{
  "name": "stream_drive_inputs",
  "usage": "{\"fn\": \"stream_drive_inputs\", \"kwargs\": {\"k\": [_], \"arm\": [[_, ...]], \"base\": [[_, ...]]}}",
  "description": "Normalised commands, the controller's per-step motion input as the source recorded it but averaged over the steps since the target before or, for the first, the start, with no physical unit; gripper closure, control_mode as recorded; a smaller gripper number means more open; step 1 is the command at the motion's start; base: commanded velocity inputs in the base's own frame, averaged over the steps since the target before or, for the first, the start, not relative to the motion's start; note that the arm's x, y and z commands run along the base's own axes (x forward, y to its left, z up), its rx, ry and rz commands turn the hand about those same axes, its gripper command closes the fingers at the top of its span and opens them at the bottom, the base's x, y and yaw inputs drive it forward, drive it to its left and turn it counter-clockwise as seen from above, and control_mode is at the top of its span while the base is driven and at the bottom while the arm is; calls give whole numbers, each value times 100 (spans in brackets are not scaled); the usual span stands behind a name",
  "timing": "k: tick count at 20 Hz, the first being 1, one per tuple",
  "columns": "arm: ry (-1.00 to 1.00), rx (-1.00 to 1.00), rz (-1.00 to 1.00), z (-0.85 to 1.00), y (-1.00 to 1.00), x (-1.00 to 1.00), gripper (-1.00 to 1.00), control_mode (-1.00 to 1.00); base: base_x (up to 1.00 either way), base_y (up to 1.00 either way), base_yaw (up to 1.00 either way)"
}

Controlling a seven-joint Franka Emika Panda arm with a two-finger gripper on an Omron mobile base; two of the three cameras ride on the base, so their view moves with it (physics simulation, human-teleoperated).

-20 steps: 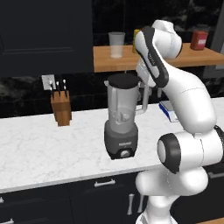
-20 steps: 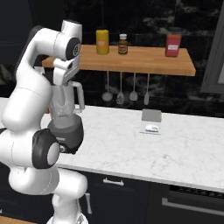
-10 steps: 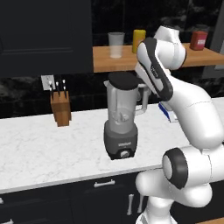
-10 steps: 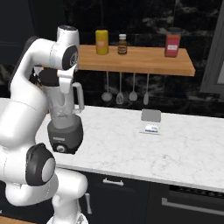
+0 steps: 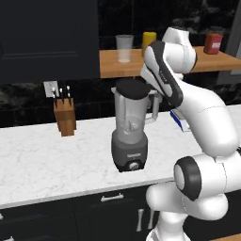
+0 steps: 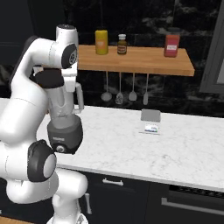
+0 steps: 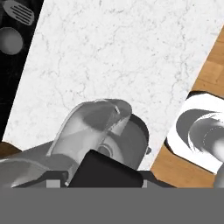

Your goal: Close the lid blender by securely placing the lid on top.

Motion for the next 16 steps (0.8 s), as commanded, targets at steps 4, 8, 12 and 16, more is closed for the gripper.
{"fn": "stream_drive_inputs", "kwargs": {"k": [4, 8, 12, 16], "arm": [[15, -8, 0, -3, 8, 34, 100, -100], [13, -7, -7, -4, 1, 26, 100, -100], [11, -1, -14, 0, 0, 22, 100, -100], [10, 0, -17, 0, 0, 15, 100, -100]], "base": [[0, 0, 0], [0, 0, 0], [0, 0, 0], [0, 0, 0]]}}
